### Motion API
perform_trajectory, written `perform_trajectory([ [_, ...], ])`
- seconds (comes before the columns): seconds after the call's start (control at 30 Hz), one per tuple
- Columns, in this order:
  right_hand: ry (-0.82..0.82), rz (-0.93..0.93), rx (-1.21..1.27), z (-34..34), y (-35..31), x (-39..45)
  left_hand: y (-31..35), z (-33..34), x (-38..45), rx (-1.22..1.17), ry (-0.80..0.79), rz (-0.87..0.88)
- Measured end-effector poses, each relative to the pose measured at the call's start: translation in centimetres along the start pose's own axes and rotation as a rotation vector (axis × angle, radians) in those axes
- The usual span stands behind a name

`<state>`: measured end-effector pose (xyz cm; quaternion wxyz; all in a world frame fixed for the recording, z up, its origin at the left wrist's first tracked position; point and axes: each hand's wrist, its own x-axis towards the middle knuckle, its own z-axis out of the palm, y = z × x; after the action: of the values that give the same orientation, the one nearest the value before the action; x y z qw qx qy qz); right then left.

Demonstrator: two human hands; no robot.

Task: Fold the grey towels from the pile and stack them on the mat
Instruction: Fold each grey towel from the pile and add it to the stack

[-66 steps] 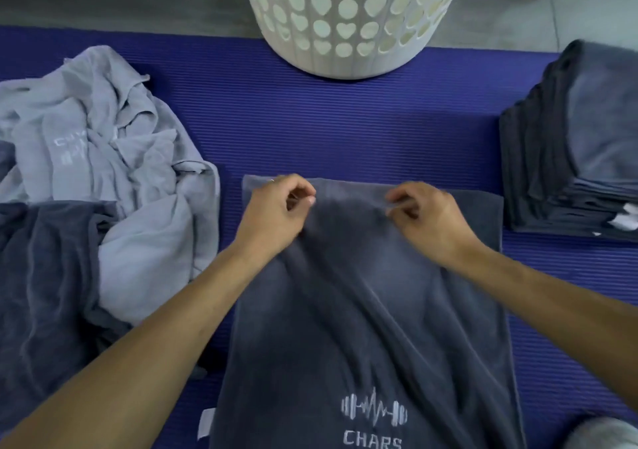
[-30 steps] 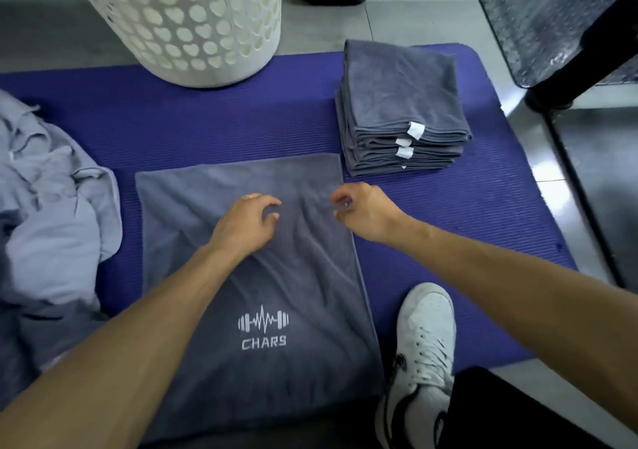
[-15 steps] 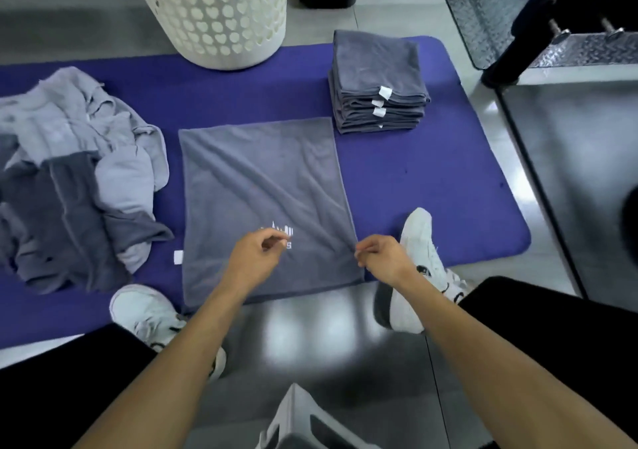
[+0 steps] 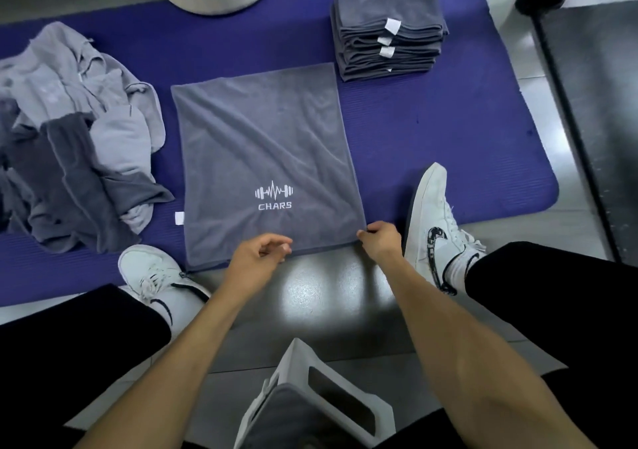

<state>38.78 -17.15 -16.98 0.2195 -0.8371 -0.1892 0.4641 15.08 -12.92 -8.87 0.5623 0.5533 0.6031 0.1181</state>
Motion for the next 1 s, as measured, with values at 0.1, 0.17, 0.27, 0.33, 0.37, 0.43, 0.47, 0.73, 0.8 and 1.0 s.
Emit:
perform_trajectory([
  [0.1, -0.114, 0.070, 0.258, -1.2, -0.6, -0.1, 0.0, 0.6, 0.5, 0.011, -0.028, -0.014],
  [0.17, -0.233, 0.082, 0.412, -2.3, -1.3, -0.8, 0.6, 1.3, 1.2, 0.015, -0.034, 0.007],
  [0.27, -0.405, 0.024, 0.529, -3.6, -2.5, -1.8, 2.4, 2.8, 2.3, 0.056, -0.046, 0.115],
  [0.33, -0.485, -0.032, 0.549, -4.1, -3.6, -2.1, 3.8, 3.9, 3.1, 0.088, -0.071, 0.198],
  [0.37, -0.517, -0.055, 0.546, -4.4, -4.2, -2.2, 4.4, 4.3, 3.4, 0.109, -0.084, 0.236],
  [0.43, -0.568, -0.090, 0.526, -4.6, -5.3, -2.4, 5.2, 5.0, 4.1, 0.148, -0.097, 0.290],
  [0.47, -0.582, -0.105, 0.517, -4.8, -5.7, -2.5, 5.5, 5.2, 4.4, 0.163, -0.094, 0.306],
  [0.73, -0.587, -0.120, 0.558, -5.0, -6.1, -3.1, 5.3, 5.2, 4.9, 0.100, -0.075, 0.336],
  [0.8, -0.586, -0.118, 0.532, -5.0, -6.1, -3.1, 5.0, 5.1, 4.8, 0.093, -0.067, 0.338],
  [1.0, -0.586, -0.078, 0.560, -4.6, -6.1, -3.0, 4.5, 5.0, 4.9, 0.103, -0.030, 0.326],
])
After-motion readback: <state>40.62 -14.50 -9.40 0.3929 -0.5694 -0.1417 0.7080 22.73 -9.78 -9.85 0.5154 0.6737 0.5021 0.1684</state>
